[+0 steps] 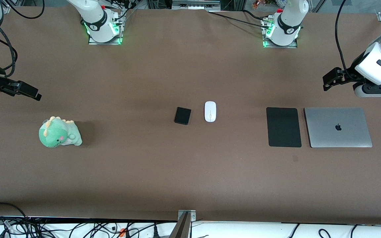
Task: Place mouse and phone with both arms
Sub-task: 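Move the left gripper toward the white mouse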
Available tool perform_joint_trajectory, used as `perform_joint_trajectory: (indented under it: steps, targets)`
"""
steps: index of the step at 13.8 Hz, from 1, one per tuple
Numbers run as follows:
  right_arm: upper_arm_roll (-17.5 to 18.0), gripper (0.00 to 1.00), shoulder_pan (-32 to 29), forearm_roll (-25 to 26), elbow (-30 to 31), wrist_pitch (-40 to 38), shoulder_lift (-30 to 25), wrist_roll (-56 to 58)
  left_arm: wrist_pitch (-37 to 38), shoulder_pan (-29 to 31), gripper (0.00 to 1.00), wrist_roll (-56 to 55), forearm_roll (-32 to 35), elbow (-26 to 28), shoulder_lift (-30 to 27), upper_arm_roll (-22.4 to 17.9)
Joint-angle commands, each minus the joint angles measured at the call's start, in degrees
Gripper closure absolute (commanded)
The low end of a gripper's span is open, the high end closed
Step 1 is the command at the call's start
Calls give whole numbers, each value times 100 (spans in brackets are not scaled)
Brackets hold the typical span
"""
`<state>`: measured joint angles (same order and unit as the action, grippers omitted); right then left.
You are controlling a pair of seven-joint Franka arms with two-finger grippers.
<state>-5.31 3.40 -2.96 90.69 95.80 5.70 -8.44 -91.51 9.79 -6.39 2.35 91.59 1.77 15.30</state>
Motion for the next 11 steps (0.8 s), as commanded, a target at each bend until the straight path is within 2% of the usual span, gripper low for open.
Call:
perform_joint_trajectory:
  steps: [1,11]
  targets:
    - [56,0,-33,41,-78,-97,-17,45,90,67,0,50,-138,8,-89,34]
    - [56,0,-33,50,-78,-97,-17,71,63,-12,0,41,-147,8,-19,52]
